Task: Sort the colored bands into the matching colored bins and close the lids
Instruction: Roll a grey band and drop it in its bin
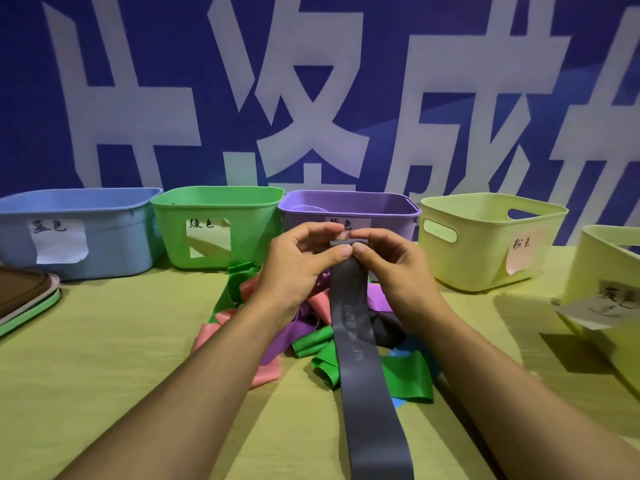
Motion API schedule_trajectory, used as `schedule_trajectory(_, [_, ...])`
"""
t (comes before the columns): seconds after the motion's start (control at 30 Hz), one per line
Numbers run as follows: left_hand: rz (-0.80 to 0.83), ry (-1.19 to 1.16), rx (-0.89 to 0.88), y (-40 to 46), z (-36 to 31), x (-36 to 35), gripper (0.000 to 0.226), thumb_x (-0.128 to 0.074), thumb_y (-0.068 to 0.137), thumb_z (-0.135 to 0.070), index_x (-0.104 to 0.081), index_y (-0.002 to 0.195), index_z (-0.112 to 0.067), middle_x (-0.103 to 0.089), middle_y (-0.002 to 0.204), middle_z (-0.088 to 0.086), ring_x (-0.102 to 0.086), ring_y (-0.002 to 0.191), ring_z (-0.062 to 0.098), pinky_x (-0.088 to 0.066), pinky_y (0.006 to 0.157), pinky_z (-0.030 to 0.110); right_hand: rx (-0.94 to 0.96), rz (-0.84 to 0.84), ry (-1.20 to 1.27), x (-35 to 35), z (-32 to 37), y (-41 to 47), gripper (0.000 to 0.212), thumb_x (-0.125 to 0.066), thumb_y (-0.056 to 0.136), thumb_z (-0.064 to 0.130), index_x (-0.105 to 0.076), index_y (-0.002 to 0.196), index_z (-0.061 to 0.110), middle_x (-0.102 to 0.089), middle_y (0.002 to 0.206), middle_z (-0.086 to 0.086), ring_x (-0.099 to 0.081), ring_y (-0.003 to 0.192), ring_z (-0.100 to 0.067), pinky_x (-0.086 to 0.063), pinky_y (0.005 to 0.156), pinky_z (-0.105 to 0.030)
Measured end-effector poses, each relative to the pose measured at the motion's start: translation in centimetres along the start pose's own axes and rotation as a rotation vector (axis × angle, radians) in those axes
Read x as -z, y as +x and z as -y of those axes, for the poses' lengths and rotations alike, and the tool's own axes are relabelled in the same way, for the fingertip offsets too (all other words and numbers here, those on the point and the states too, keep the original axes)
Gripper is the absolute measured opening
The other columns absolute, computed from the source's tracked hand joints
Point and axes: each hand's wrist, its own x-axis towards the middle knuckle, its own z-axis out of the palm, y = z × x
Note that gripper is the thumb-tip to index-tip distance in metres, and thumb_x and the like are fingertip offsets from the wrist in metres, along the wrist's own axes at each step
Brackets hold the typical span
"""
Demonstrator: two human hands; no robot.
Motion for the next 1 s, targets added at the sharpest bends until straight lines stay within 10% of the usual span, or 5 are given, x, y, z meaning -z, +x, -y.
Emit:
schedule_trajectory(0.23, [-0.036,0.108,0.098,-0.18,0.09,-0.23,0.024,-0.08,0.079,-0.046,-0.08,0.078,-0.022,-0.079,0.085,0.011,-0.076,0.084,0.028,-0.059,0.072,0.036,0.016,0.004,0.02,-0.14,0.22,-0.09,0.021,-0.066,0.094,-0.001,-0.072,0.114,0.004,-0.078,0.108,-0.009,-0.073,0.106,-0.019,-0.058,0.089,-0.028])
schedule_trajectory(0.43, [-0.07,0.103,0.049,-0.11,-0.05,-0.09,0.01,-0.084,0.082,-0.028,-0.082,0.084,-0.019,-0.08,0.087,0.009,-0.076,0.093,0.035,-0.059,0.09,0.056,-0.078,0.038,0.039,0.19,0.2,-0.02,0.024,-0.069,0.096,0.02,-0.072,0.119,0.013,-0.076,0.115,-0.007,-0.07,0.113,-0.024,-0.058,0.095,-0.039])
schedule_trajectory(0.6, [-0.042,0.032,0.034,-0.18,-0.09,-0.13,0.012,-0.082,0.082,-0.009,-0.078,0.093,-0.01,-0.08,0.093,0.01,-0.076,0.092,0.026,-0.059,0.095,0.049,-0.157,-0.068,-0.065,-0.37,0.66,-0.12,0.057,-0.063,0.085,0.055,-0.076,0.101,0.002,-0.073,0.086,-0.021,-0.069,0.08,-0.024,-0.06,0.083,-0.049])
schedule_trajectory(1.0, [0.023,0.021,0.014,-0.11,0.27,0.32,0.024,-0.084,0.078,-0.003,-0.078,0.099,-0.014,-0.08,0.099,0.009,-0.075,0.101,0.026,-0.06,0.089,0.039,-0.049,-0.081,-0.139,-0.29,0.56,-0.17,0.021,-0.068,0.095,0.027,-0.078,0.093,0.01,-0.078,0.083,-0.004,-0.069,0.077,-0.011,-0.059,0.074,-0.032])
